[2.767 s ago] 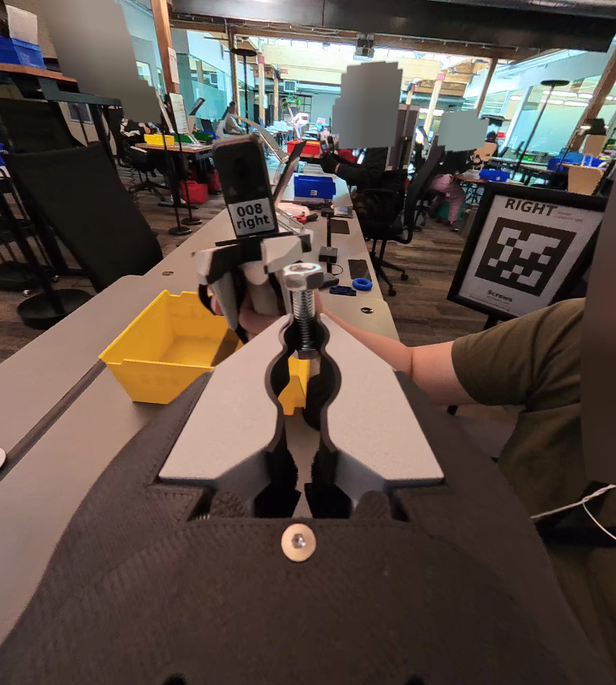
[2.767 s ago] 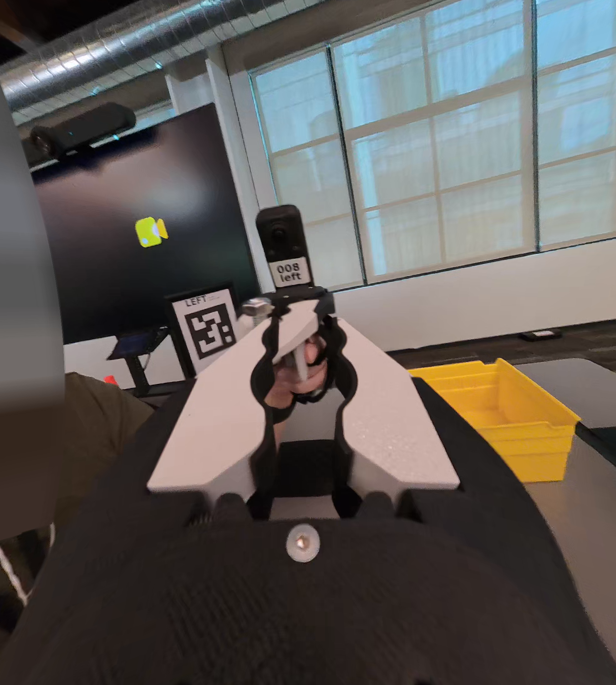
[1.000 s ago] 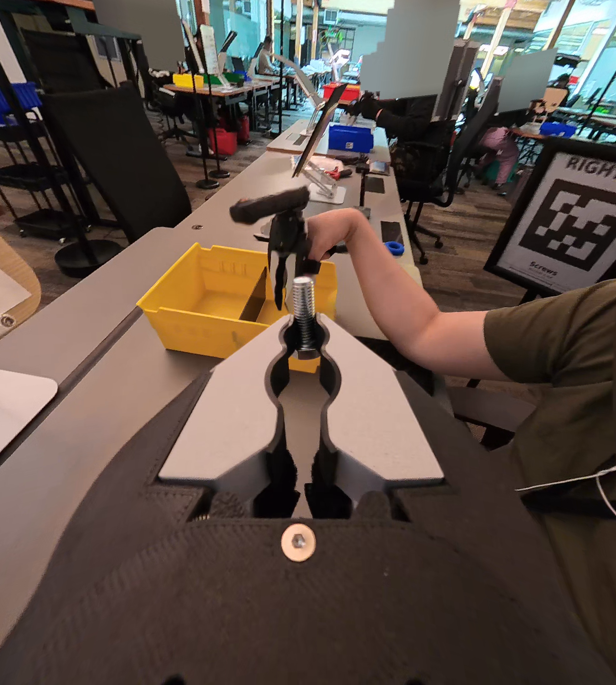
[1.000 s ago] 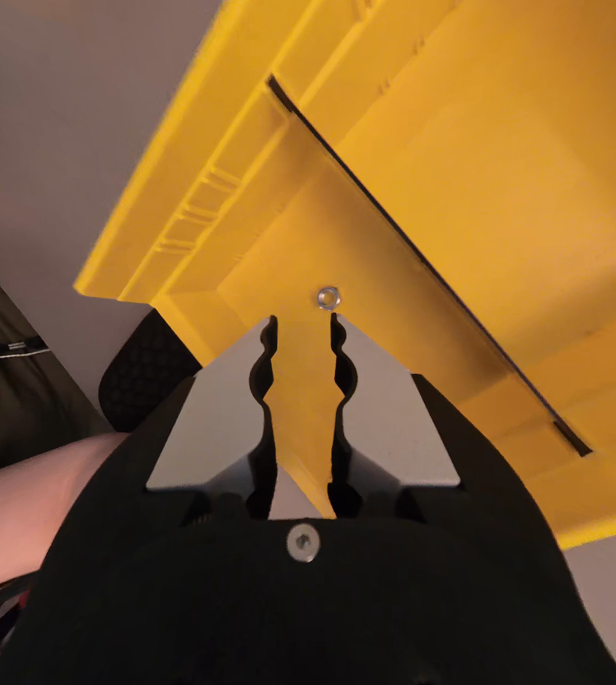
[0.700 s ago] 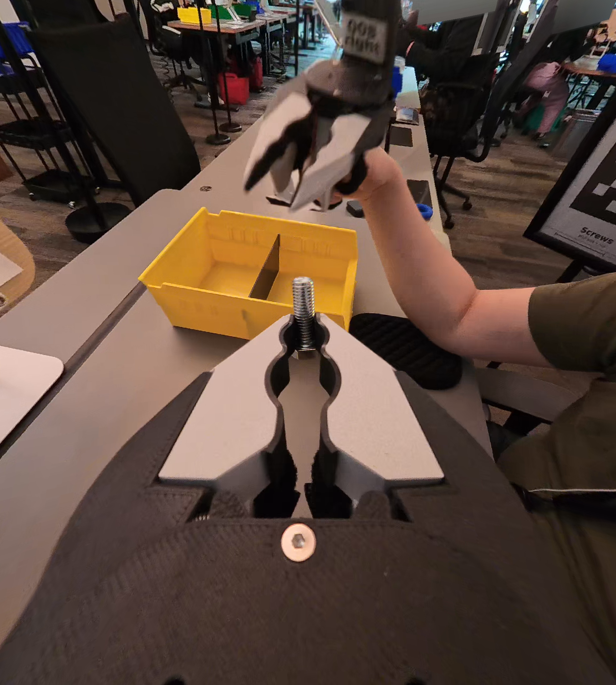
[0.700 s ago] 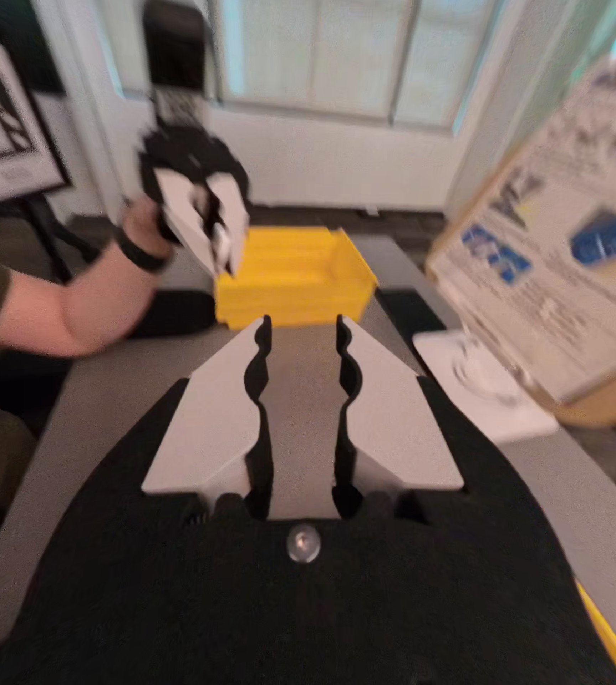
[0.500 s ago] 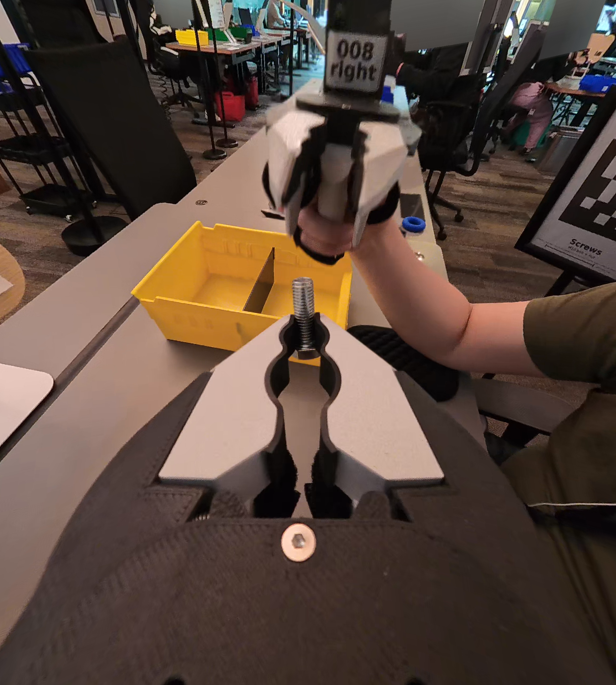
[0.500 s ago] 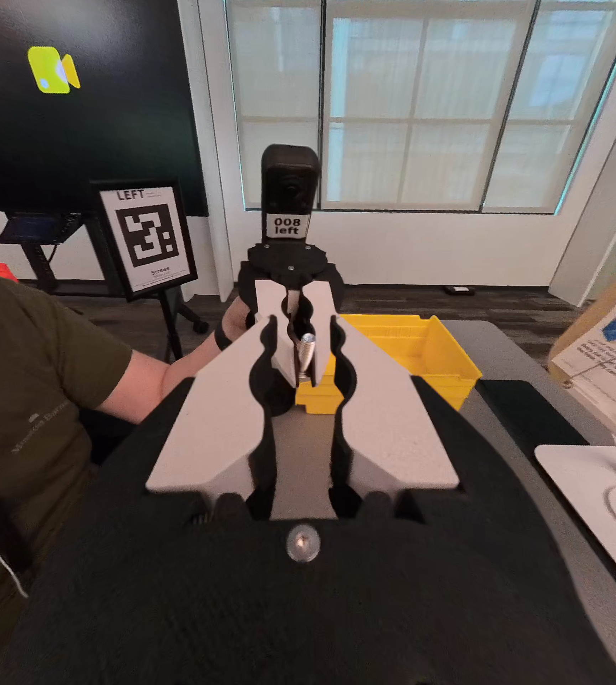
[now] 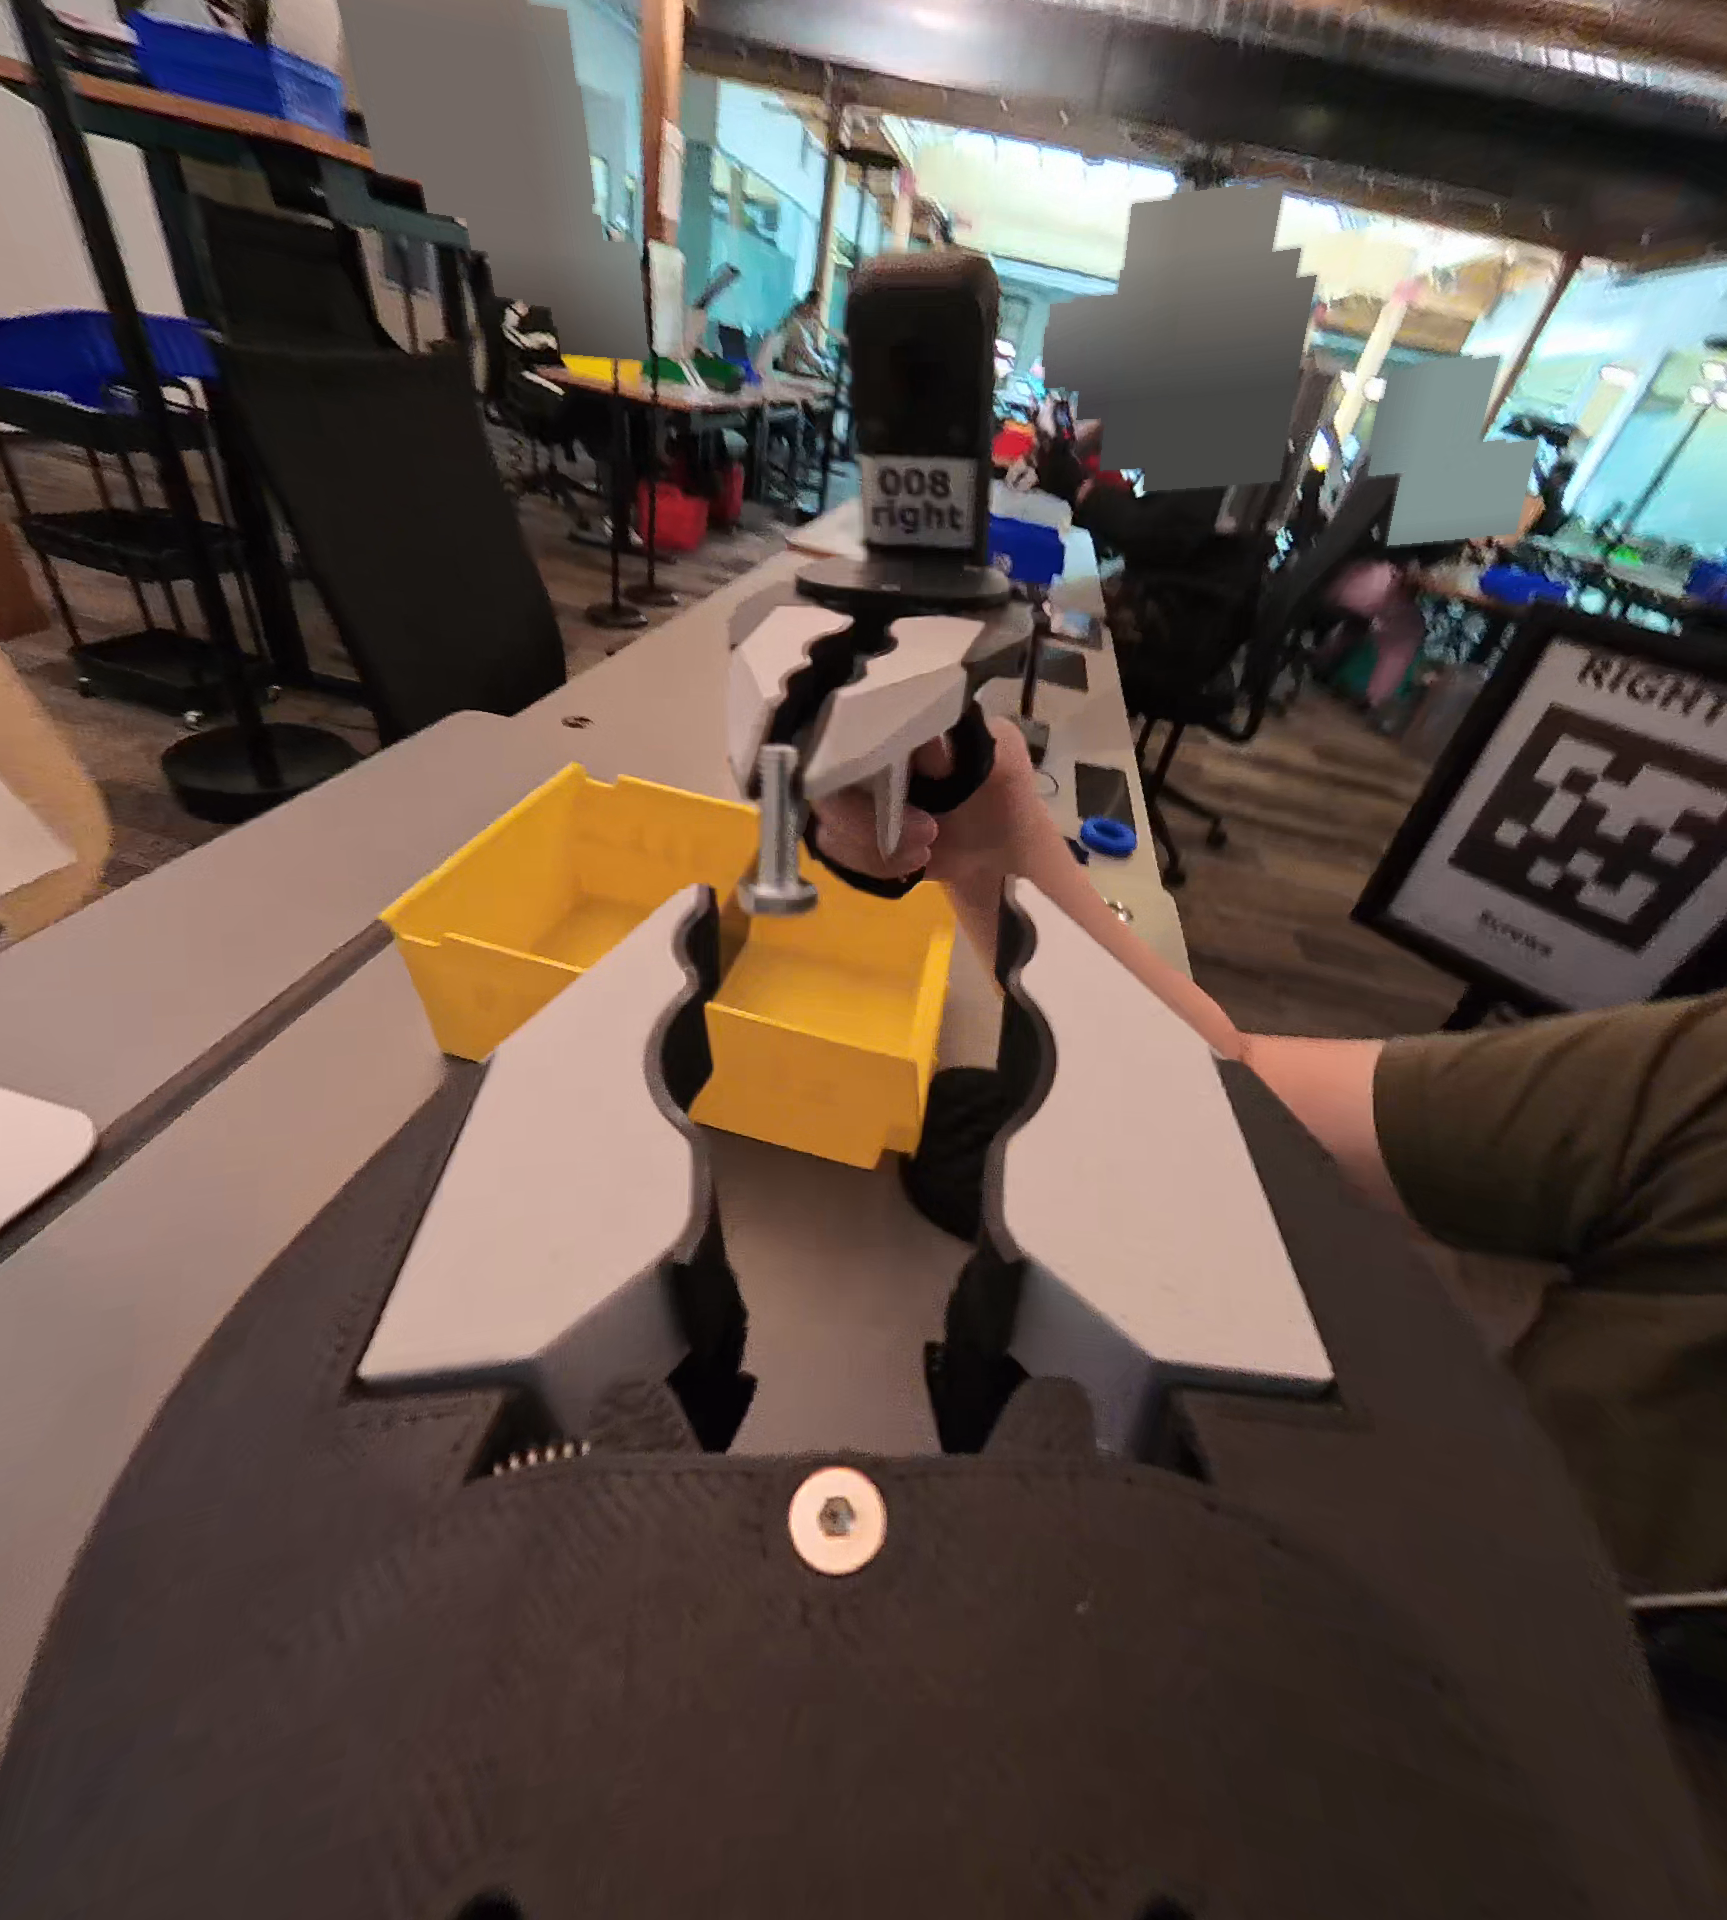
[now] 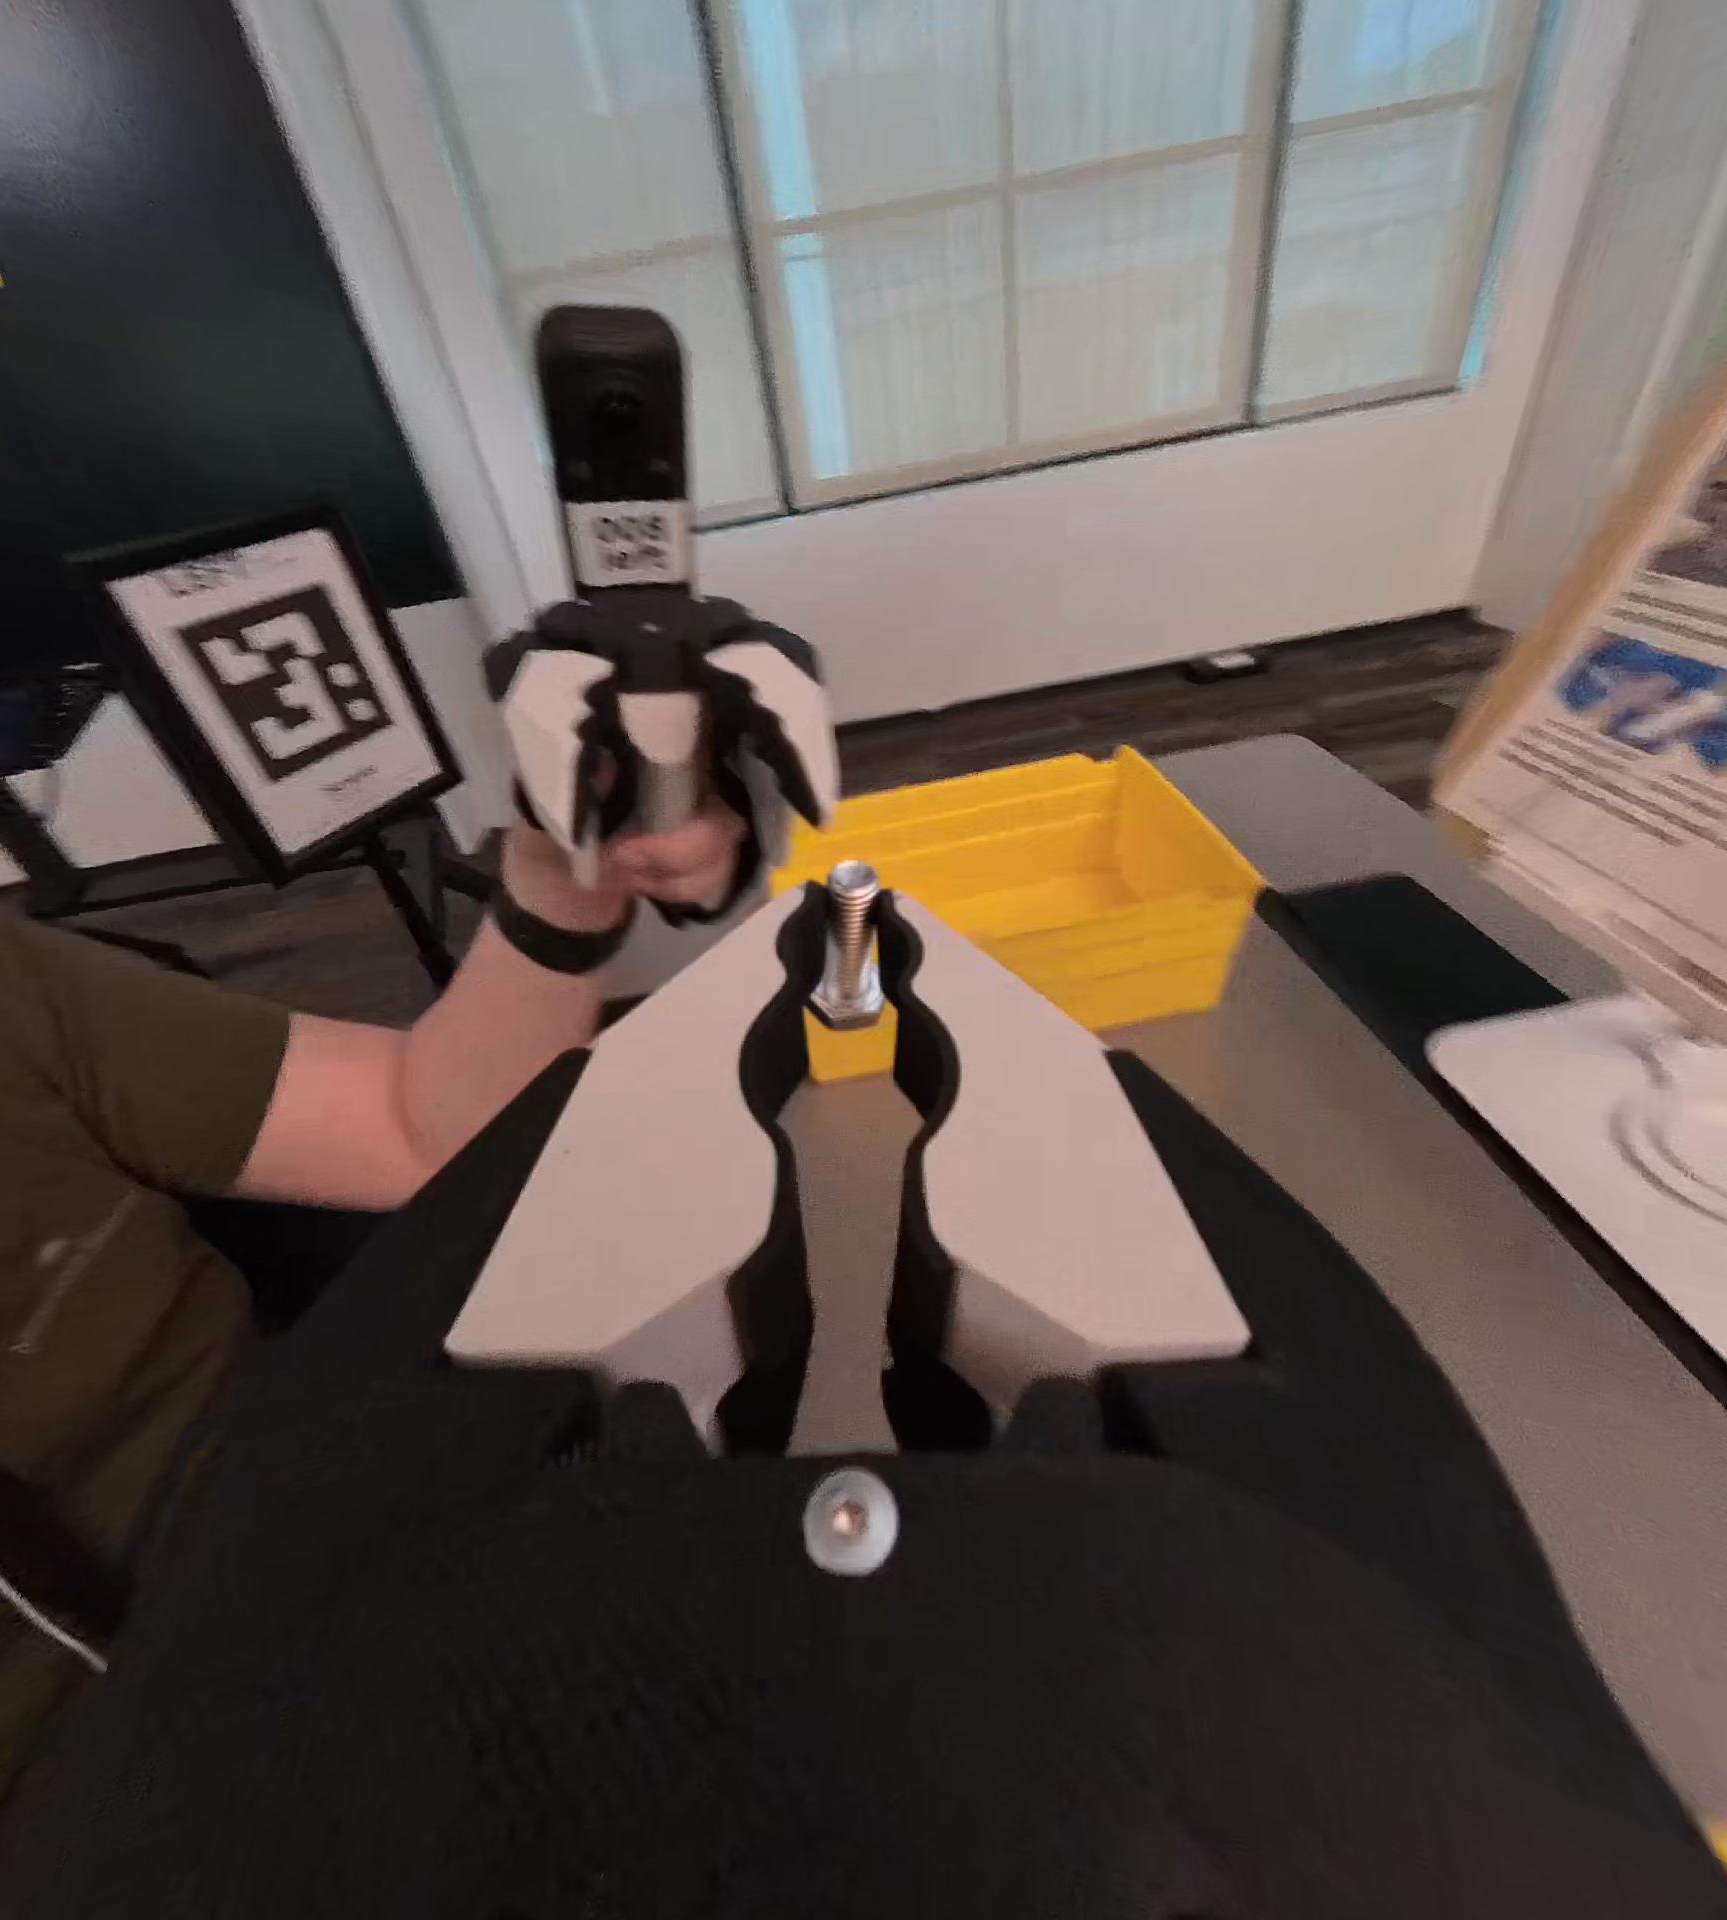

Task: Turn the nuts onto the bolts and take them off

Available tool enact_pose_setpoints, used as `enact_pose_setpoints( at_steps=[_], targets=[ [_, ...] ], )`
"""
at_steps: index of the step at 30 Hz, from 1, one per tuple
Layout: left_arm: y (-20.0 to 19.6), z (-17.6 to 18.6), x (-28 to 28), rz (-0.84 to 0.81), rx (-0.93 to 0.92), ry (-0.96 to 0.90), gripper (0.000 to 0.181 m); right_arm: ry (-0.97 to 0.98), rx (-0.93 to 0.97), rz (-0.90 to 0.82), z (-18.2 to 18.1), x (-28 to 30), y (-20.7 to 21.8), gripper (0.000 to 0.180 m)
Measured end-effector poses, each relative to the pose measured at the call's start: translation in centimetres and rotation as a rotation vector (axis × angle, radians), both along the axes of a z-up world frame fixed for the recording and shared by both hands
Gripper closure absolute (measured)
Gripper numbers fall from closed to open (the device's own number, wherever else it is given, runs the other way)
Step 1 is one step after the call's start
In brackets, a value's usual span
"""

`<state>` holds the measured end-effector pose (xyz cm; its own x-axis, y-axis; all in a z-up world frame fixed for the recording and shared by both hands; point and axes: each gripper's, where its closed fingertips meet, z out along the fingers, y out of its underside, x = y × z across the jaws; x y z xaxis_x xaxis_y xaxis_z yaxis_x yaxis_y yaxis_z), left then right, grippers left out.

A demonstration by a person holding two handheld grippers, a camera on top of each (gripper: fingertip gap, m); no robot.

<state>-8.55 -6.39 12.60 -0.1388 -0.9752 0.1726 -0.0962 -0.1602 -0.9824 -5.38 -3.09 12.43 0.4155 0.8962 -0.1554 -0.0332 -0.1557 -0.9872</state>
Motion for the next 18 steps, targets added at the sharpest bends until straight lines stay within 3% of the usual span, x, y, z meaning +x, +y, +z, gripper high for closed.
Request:
enact_pose_setpoints(
  at_steps=[3,6,11,18],
  targets=[
    [2.2,1.0,-2.2,0.095,-0.027,-0.039,0.134,-0.256,-0.070,-0.498,-3.7,9.9,4.5,0.172],
    [5.5,0.2,-4.9,0.291,-0.017,0.044,0.136,-0.574,-0.311,-0.881,-11.4,21.2,7.3,0.172],
    [10.2,-4.3,-11.6,0.621,0.033,0.381,0.135,-0.760,-0.708,-0.915,-21.9,26.4,7.0,0.172],
    [15.1,-11.2,-22.6,0.992,-0.123,0.769,0.132,-0.911,-0.914,-0.789,-26.7,25.2,6.5,0.170]
  ],
)
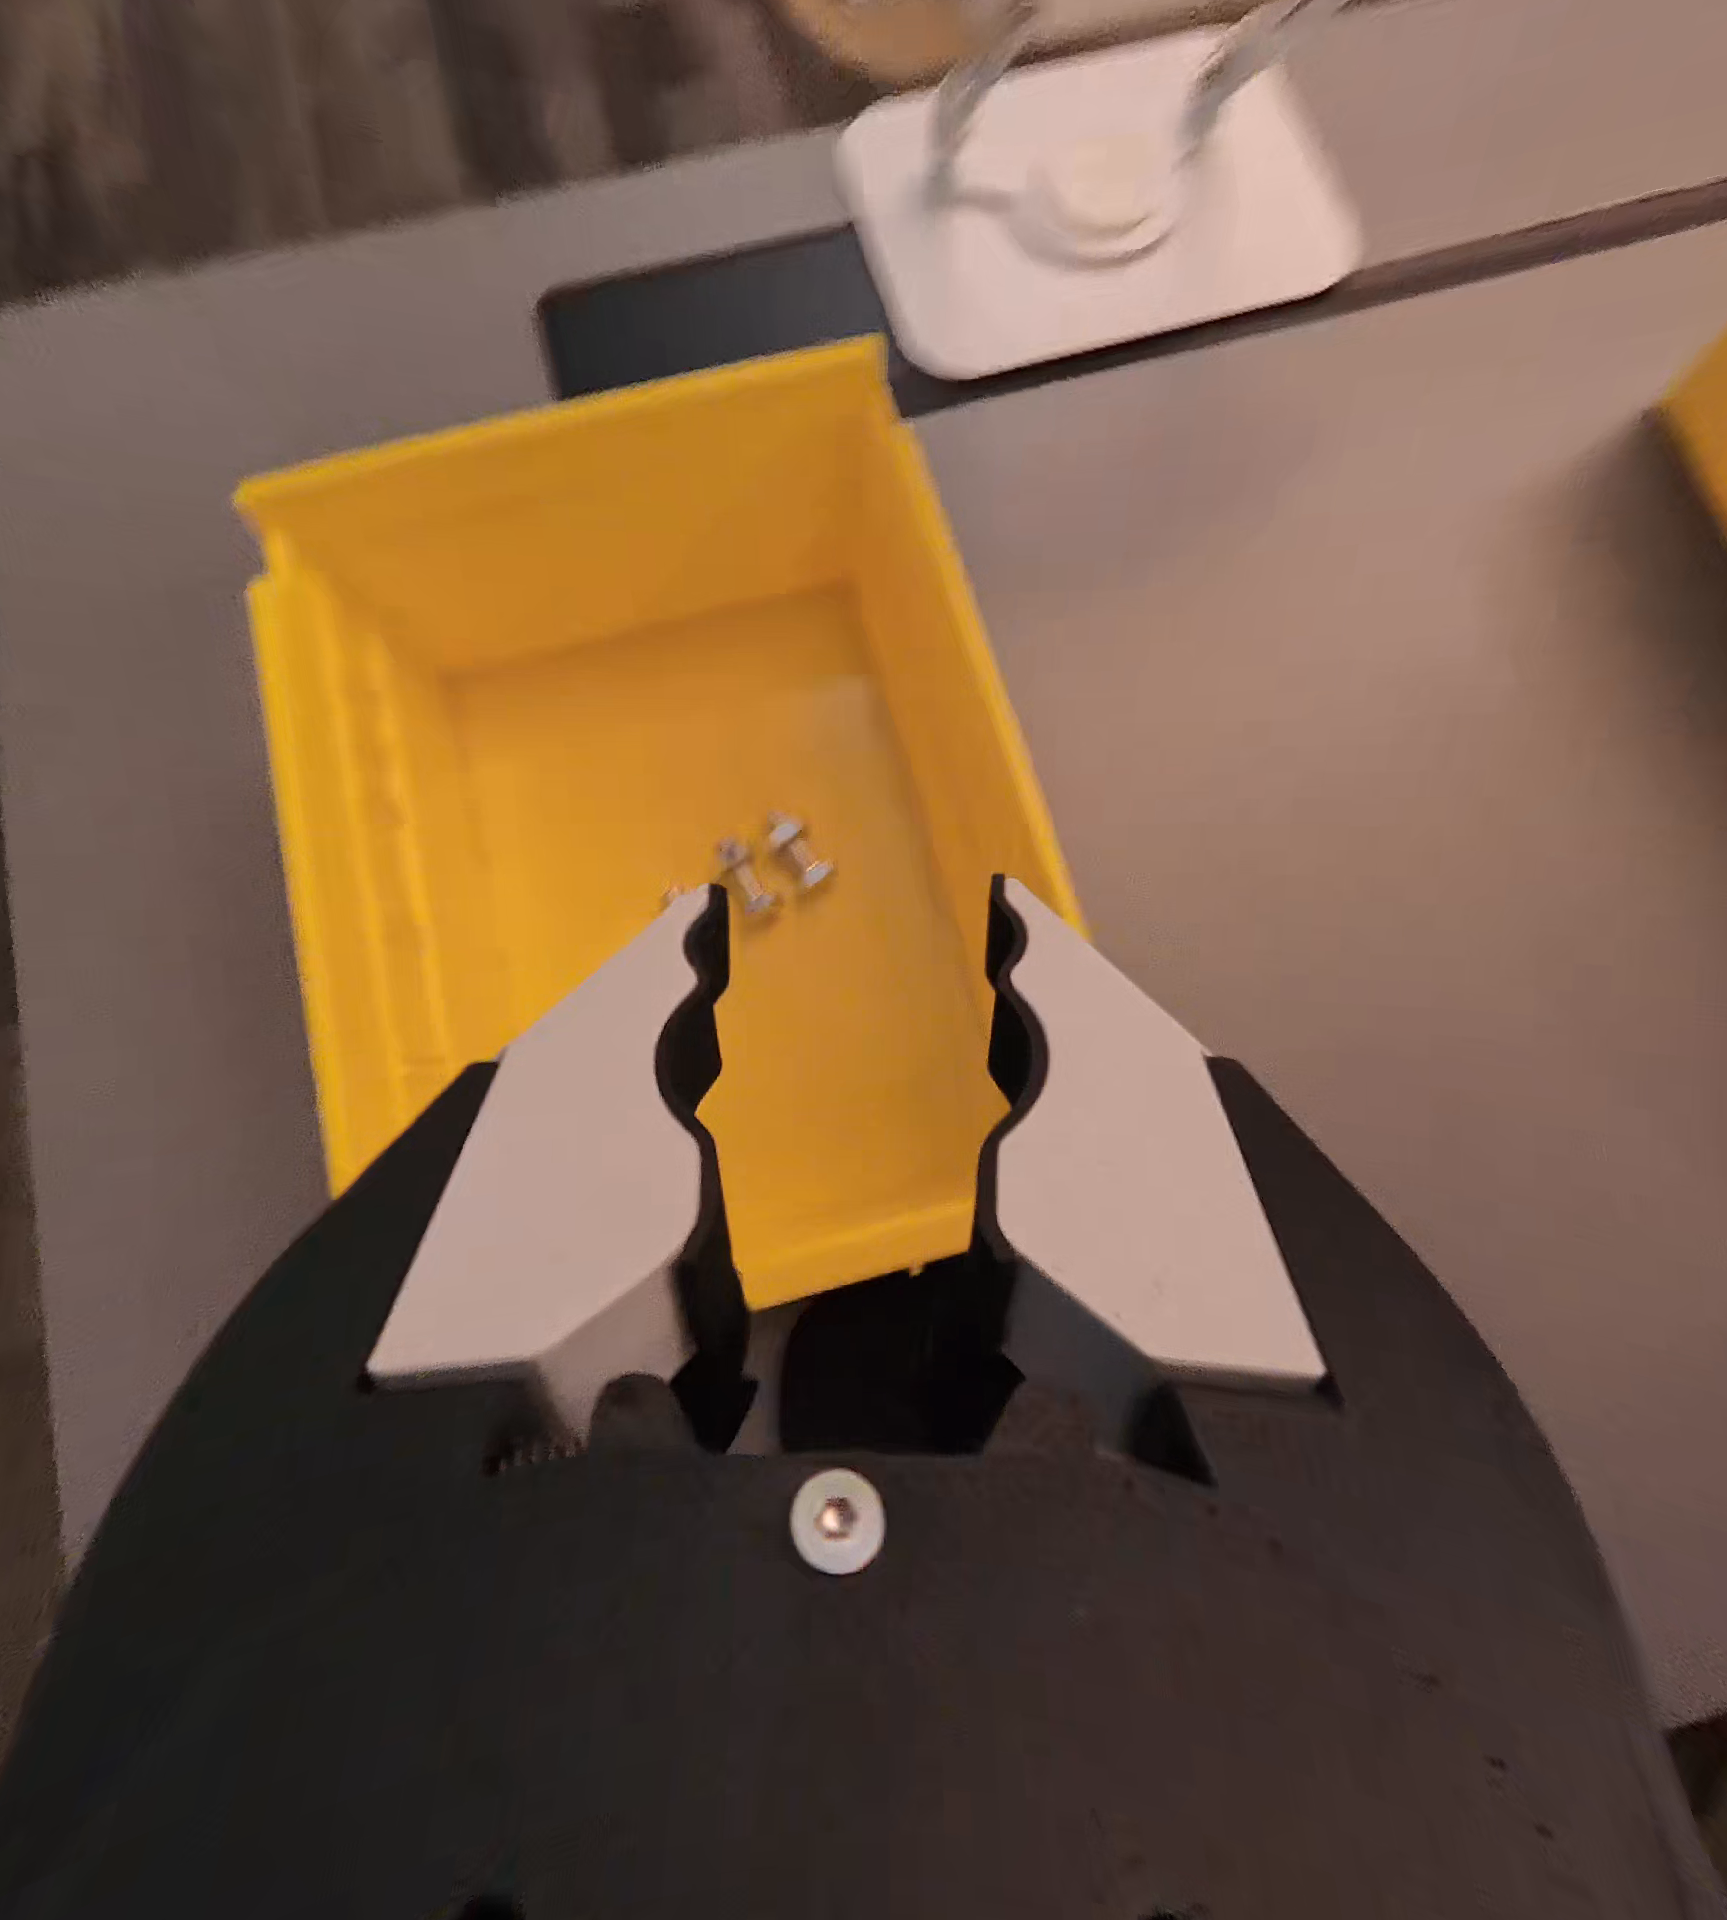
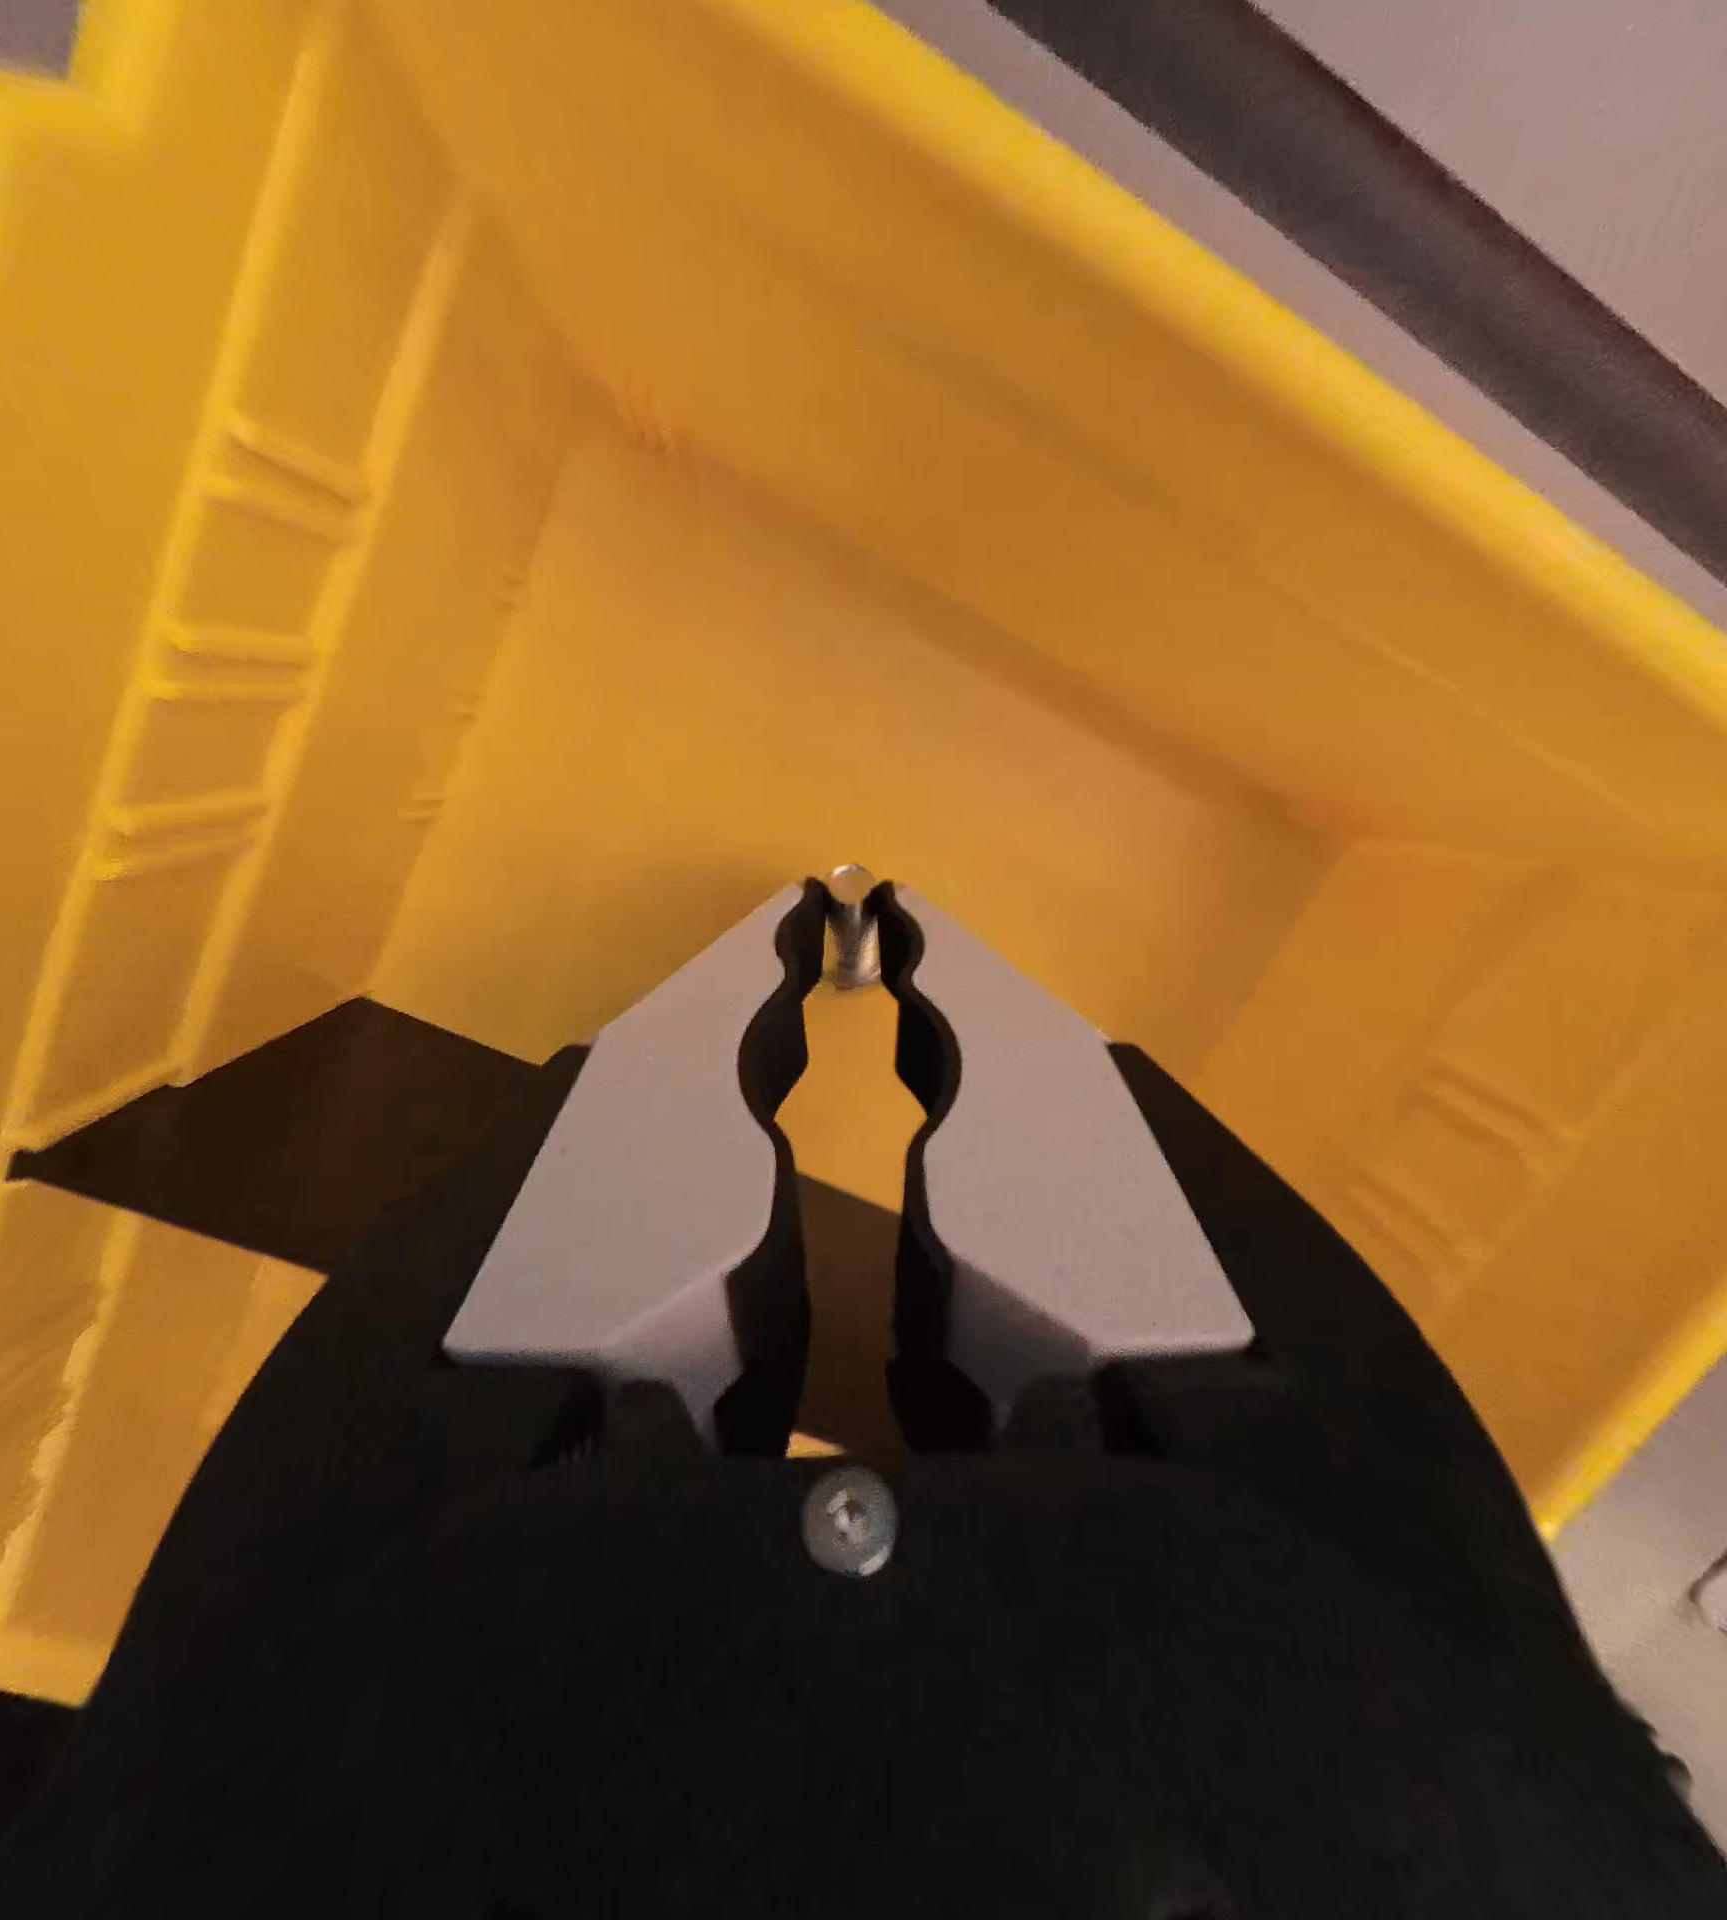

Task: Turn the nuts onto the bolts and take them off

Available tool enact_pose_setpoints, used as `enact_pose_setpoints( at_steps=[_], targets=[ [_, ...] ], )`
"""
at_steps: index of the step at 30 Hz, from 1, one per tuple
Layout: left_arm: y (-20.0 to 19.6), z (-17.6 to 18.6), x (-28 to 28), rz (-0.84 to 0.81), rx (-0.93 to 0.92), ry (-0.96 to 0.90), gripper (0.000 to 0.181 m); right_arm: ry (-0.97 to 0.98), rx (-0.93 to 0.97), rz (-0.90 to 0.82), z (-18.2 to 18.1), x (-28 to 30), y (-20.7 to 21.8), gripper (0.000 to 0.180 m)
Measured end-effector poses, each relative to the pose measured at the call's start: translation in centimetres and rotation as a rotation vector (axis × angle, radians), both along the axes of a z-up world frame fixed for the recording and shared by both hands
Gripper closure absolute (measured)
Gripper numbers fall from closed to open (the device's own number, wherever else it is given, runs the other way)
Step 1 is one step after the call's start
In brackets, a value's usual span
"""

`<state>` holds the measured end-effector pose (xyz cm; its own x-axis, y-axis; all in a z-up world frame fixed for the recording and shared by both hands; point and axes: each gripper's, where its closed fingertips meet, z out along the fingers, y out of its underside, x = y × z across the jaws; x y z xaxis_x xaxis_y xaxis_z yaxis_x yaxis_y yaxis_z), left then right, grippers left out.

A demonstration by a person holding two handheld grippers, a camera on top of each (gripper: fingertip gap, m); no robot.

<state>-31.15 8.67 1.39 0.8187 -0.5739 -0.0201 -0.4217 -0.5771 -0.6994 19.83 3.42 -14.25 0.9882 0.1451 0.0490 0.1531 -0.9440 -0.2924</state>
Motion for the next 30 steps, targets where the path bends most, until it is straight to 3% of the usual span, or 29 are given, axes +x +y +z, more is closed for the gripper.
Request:
enact_pose_setpoints(
  at_steps=[5,9,14,20,30],
  targets=[
    [3.2,-5.5,-3.3,0.131,-0.156,0.073,0.132,-0.011,0.085,-0.006,0.5,0.2,1.6,0.162],
    [5.1,-10.6,-4.7,0.206,-0.298,0.110,0.130,0.034,0.280,-0.024,4.7,0.2,2.5,0.157],
    [6.8,-14.3,-5.2,0.265,-0.351,0.119,0.139,0.054,0.434,-0.030,9.0,0.0,1.9,0.157],
    [6.9,-16.7,-4.9,0.270,-0.418,0.138,0.147,0.012,0.479,0.007,10.9,-0.6,1.2,0.158],
    [5.7,-17.2,-5.5,0.300,-0.491,0.174,0.153,-0.037,0.421,0.063,10.1,-1.2,1.1,0.158]
  ],
)
